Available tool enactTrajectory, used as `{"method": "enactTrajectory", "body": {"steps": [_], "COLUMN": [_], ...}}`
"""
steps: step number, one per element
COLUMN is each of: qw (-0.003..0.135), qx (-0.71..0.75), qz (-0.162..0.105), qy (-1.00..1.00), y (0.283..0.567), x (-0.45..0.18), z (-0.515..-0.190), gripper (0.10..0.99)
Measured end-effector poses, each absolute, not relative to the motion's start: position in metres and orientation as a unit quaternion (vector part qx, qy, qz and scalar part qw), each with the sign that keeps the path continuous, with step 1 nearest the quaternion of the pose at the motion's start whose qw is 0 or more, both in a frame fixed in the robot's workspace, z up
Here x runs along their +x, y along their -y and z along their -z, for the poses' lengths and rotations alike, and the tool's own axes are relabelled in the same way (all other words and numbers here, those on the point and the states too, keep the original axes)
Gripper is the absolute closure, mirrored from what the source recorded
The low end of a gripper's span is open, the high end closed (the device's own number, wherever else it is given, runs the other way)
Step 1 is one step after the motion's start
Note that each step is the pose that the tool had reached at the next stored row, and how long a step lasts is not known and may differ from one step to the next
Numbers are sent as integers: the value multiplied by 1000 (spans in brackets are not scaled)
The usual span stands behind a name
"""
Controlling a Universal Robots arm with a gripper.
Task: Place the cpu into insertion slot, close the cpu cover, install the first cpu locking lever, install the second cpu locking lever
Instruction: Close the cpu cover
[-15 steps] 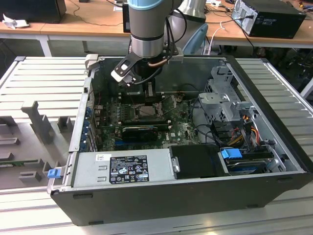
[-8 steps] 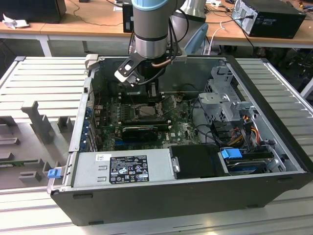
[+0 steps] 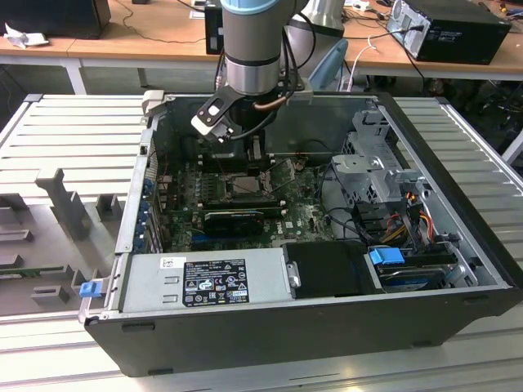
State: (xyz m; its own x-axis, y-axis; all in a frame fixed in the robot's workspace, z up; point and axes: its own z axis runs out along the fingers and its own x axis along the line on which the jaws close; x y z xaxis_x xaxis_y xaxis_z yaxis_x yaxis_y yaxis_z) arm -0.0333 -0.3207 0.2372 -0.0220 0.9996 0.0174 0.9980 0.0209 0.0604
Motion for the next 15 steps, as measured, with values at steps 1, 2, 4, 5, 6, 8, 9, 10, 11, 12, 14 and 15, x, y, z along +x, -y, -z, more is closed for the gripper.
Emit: {"method": "enactTrajectory", "body": {"steps": [1, 2, 4, 5, 6, 8, 9, 10, 11, 12, 14, 15], "qw": [15, 15, 15, 15, 15, 15, 15, 15, 15, 15, 15, 15], "qx": [699, 699, 699, 699, 699, 699, 699, 699, 699, 699, 699, 699], "qz": [-28, -28, -28, -28, -28, -28, -28, -28, -28, -28, -28, -28], "qy": [-714, -714, -714, -714, -714, -714, -714, -714, -714, -714, -714, -714], "y": [321, 321, 321, 321, 321, 321, 321, 320, 320, 320, 321, 320], "x": [-33, -33, -33, -33, -33, -33, -33, -33, -32, -31, -31, -31], "z": [-238, -239, -243, -244, -246, -250, -251, -251, -251, -252, -253, -254], "gripper": [980, 980, 980, 980, 980, 980, 980, 980, 980, 980, 980, 980]}}
